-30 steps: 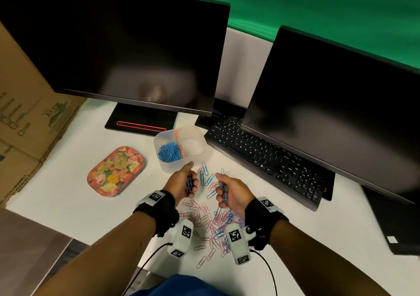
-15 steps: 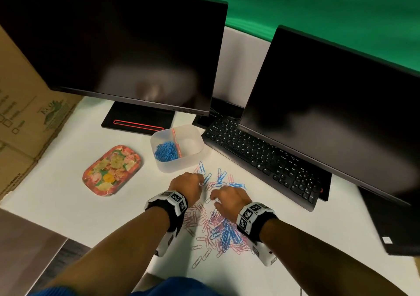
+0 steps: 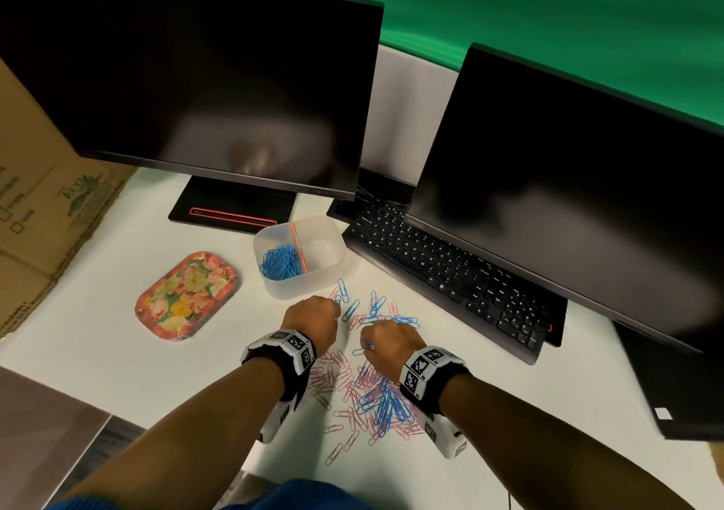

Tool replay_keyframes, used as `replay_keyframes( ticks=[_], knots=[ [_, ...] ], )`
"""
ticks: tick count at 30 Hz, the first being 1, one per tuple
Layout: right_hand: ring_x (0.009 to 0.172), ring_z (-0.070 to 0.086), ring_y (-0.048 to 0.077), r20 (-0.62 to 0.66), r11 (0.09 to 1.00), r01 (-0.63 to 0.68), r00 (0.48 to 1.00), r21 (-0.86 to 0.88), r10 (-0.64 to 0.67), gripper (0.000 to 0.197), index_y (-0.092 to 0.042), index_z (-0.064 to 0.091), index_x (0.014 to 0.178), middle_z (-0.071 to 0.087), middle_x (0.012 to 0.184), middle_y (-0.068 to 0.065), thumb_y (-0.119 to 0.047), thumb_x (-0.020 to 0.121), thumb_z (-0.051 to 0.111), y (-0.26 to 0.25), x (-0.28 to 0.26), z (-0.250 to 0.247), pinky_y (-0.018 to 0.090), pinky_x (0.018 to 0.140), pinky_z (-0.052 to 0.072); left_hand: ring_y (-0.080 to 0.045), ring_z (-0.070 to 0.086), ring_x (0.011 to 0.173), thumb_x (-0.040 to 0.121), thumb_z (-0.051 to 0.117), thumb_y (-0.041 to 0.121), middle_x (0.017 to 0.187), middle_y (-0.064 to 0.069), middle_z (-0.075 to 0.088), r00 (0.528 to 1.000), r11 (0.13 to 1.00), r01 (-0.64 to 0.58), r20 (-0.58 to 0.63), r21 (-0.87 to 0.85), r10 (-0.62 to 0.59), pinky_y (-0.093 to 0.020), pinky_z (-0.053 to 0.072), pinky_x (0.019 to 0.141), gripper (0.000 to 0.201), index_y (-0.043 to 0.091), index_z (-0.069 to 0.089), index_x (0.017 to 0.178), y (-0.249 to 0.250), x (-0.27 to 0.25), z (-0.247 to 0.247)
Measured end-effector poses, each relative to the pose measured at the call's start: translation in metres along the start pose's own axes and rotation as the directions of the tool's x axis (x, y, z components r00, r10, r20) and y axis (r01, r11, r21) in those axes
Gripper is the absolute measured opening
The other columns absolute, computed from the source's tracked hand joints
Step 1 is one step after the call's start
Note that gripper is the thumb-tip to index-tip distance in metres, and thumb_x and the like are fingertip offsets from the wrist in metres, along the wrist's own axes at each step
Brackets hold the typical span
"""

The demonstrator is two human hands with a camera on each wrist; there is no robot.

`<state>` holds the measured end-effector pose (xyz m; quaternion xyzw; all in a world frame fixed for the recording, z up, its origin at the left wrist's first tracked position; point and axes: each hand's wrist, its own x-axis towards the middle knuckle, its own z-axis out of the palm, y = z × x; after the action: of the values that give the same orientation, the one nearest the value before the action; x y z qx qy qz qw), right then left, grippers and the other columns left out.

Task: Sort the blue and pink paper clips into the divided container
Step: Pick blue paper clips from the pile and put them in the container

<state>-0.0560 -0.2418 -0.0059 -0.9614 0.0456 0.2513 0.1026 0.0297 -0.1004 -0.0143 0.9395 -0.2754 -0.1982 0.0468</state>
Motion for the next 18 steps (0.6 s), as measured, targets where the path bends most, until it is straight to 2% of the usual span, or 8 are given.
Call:
replay_keyframes(
  ticks=[4,7,9,12,14,18],
  knots=[
    [0.096,0.064,0.029,0.023,0.998,-0.045,0.999,0.034,0.045,0.018,-0.022,0.063,0.1,0.066,0.104,0.006,-0.019,0.09,0.05,-0.001,0.0,0.003,0.032,0.077,0.052,-0.027,0.064,0.097,0.089,0.048,0.022,0.108,-0.003,0.068,1.0,0.999,-0.024,0.003,0.031,0.024,-0.034,0.052,0.081,0.026,0.023,0.068,0.106,-0.007,-0.003,0.005],
    [0.101,0.062,0.031,0.029,1.0,-0.028,0.999,-0.001,0.028,0.021,-0.017,0.063,0.105,0.064,0.109,0.009,-0.016,0.091,0.047,-0.002,0.001,0.002,0.032,0.08,0.049,-0.026,0.063,0.093,0.088,0.05,0.028,0.103,-0.001,0.069,1.0,0.999,-0.03,-0.008,0.024,0.03,-0.031,0.048,0.075,0.022,0.024,0.068,0.1,-0.012,-0.006,0.006],
    [0.103,0.061,0.032,0.033,0.999,-0.017,0.999,-0.031,0.018,0.023,-0.014,0.061,0.109,0.064,0.112,0.011,-0.015,0.092,0.046,-0.004,0.0,0.0,0.033,0.081,0.048,-0.026,0.063,0.093,0.088,0.052,0.031,0.103,-0.002,0.068,1.0,1.0,-0.018,-0.015,0.009,0.018,-0.032,0.049,0.076,0.021,0.023,0.066,0.101,-0.011,-0.007,0.005],
    [0.104,0.062,0.03,0.036,1.0,-0.011,0.999,-0.015,0.012,0.021,-0.016,0.061,0.108,0.064,0.114,0.008,-0.016,0.09,0.05,-0.005,0.0,-0.003,0.034,0.087,0.05,-0.027,0.062,0.099,0.089,0.055,0.034,0.109,-0.005,0.065,0.999,1.0,0.017,-0.029,-0.02,-0.018,-0.036,0.051,0.081,0.026,0.019,0.058,0.111,-0.007,-0.004,0.003],
    [0.103,0.062,0.03,0.019,0.999,0.017,1.0,-0.031,-0.016,0.022,-0.015,0.061,0.109,0.064,0.114,0.007,-0.014,0.089,0.052,-0.005,0.0,-0.004,0.036,0.089,0.051,-0.028,0.062,0.103,0.091,0.055,0.032,0.113,-0.006,0.063,0.999,0.999,0.039,-0.008,-0.01,-0.039,-0.036,0.05,0.082,0.029,0.017,0.055,0.115,-0.003,0.0,0.004],
    [0.098,0.063,0.03,0.034,0.975,0.096,0.995,-0.201,-0.091,0.024,-0.009,0.063,0.108,0.064,0.108,0.011,-0.005,0.088,0.051,-0.011,-0.001,-0.003,0.037,0.082,0.051,-0.029,0.063,0.101,0.089,0.052,0.018,0.111,-0.009,0.062,0.996,0.997,0.058,0.059,0.059,-0.061,-0.035,0.048,0.076,0.024,0.013,0.056,0.112,0.004,0.003,0.005]
  ],
)
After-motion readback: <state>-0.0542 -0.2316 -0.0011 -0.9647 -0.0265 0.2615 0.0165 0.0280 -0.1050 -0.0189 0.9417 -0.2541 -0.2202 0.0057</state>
